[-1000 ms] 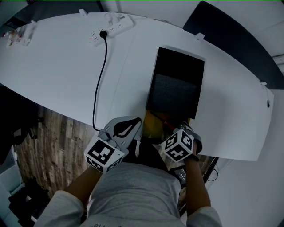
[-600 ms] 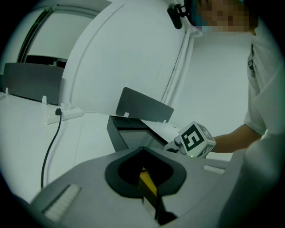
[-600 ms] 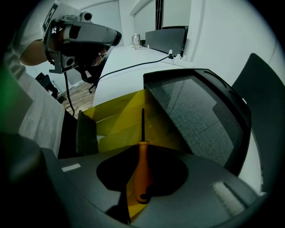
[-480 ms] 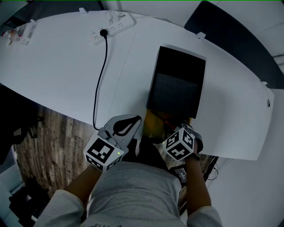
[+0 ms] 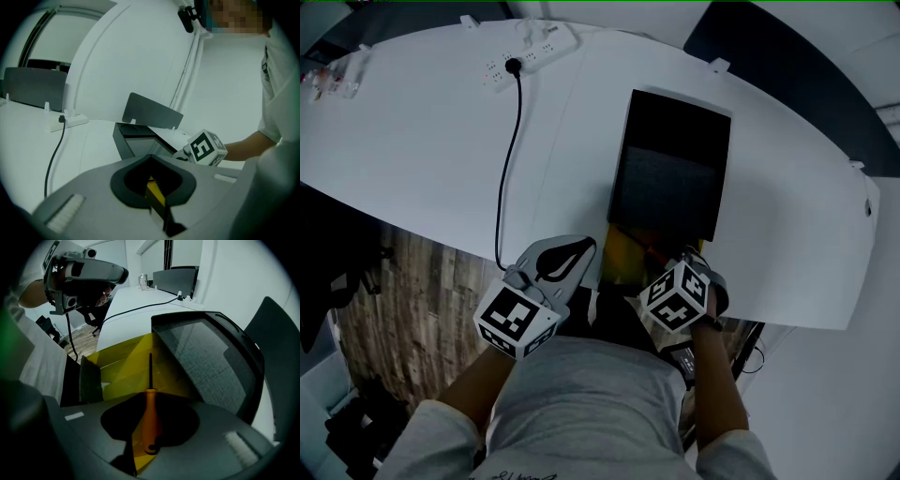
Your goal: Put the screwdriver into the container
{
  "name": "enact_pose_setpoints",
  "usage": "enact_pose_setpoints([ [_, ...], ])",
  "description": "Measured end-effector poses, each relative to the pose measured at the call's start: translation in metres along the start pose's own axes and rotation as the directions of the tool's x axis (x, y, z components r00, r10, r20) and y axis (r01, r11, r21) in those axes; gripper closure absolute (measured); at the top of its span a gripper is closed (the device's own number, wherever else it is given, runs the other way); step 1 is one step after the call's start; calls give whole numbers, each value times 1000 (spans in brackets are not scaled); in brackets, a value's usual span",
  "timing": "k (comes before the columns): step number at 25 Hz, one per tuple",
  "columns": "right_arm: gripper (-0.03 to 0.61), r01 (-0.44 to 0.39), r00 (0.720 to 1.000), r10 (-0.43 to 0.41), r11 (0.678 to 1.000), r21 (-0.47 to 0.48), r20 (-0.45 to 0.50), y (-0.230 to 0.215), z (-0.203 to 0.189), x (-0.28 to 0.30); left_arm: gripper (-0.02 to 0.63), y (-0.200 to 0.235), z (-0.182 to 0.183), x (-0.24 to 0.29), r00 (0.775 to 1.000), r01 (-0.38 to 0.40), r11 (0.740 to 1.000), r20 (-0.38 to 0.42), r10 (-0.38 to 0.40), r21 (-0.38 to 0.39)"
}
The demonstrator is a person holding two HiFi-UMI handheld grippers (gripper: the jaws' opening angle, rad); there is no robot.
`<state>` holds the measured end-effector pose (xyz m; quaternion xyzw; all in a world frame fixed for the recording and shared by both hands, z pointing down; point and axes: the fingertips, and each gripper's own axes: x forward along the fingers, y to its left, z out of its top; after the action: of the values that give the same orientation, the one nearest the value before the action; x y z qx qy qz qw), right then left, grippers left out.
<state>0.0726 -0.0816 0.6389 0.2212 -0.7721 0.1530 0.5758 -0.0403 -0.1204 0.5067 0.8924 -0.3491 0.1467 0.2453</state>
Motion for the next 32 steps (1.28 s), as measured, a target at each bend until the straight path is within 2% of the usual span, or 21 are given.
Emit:
enact_pose_setpoints([
  [6, 436, -4, 999, 2, 999, 34, 40, -3, 4, -7, 614, 0, 1, -2, 1000, -8, 1000, 0, 8, 0],
  [12, 434, 1, 997, -5, 999, 45, 78, -4, 7, -19, 614, -7, 5, -3, 1000, -3, 1000, 6, 2, 17],
  [16, 434, -5, 990, -6, 997, 81, 138, -8, 14, -32, 614, -13, 14, -4, 1000, 2, 999, 18, -3, 40],
  [27, 533, 51, 958, -93, 986, 157, 271, -15, 24, -77, 614, -26, 31, -13, 999, 2, 998, 42, -5, 66],
  [32, 563, 59, 933, -130, 976, 211, 337, -15, 27, -100, 614, -33, 37, -17, 999, 4, 997, 48, -8, 82],
])
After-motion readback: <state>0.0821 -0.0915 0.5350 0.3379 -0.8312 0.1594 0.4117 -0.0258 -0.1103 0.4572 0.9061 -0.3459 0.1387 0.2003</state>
